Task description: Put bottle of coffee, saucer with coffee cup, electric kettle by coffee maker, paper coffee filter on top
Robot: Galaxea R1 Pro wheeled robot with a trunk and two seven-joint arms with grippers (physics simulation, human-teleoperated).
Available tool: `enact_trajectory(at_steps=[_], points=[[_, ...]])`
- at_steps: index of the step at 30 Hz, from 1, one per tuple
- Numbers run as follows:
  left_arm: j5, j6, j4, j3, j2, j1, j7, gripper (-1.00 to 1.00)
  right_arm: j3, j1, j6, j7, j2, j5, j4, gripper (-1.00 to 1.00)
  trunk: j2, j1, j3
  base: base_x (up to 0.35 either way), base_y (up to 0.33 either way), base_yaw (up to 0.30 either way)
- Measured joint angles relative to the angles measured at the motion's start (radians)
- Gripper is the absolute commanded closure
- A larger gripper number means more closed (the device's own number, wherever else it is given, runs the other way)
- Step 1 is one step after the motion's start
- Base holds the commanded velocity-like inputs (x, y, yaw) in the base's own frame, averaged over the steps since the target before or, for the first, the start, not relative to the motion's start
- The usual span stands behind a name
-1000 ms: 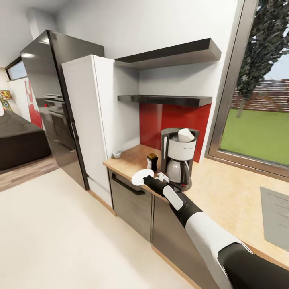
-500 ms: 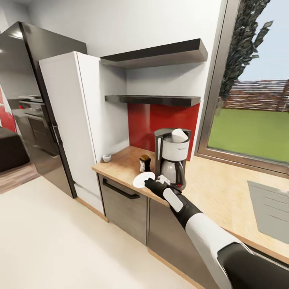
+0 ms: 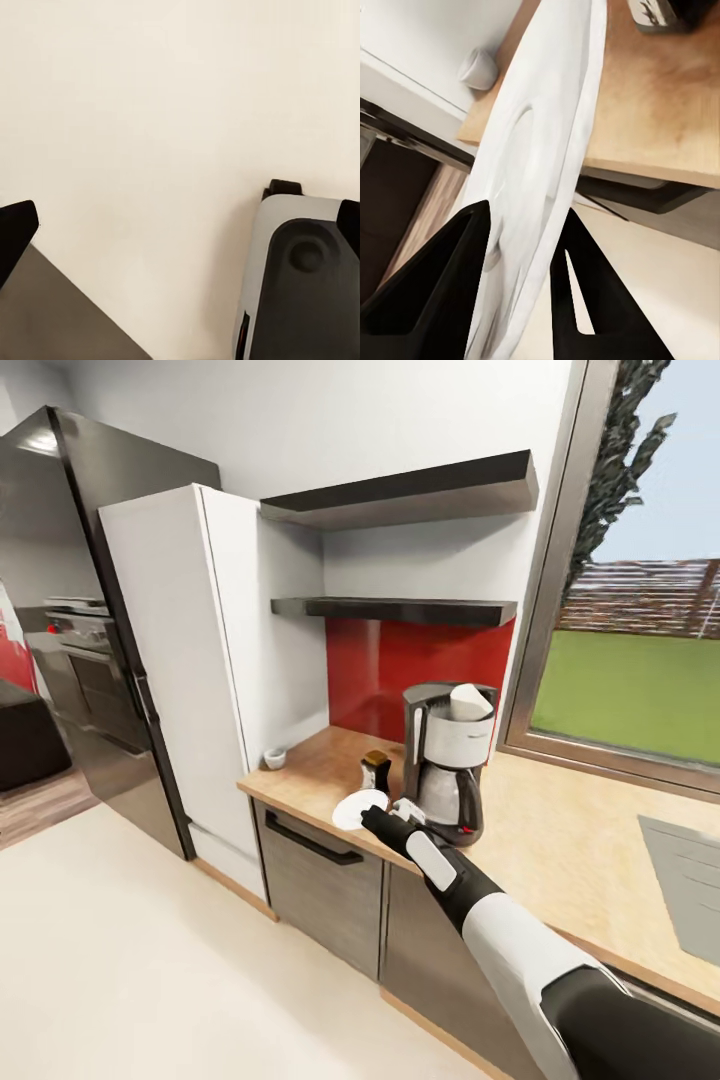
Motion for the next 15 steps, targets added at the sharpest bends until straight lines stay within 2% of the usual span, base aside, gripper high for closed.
enact_trajectory(at_steps=[5, 9, 15], points=[[0.000, 0.000, 0.000, 0.000, 0.000, 0.000, 0.000, -1.00, -0.001, 0.001, 0.000, 0.000, 0.000, 0.000, 0.000, 1.00, 0.000, 0.000, 0.000, 0.127, 0.298, -0.013], [0.000, 0.000, 0.000, 0.000, -0.002, 0.000, -0.001, -1.00, -0.002, 0.002, 0.000, 0.000, 0.000, 0.001, 0.000, 1.00, 0.000, 0.000, 0.000, 0.205, 0.257, -0.178], [0.000, 0.000, 0.001, 0.000, -0.001, 0.001, 0.000, -1.00, 0.000, 0.003, 0.000, 0.001, 0.000, -0.001, -0.001, 1.00, 0.000, 0.000, 0.000, 0.067, 0.072, -0.083]])
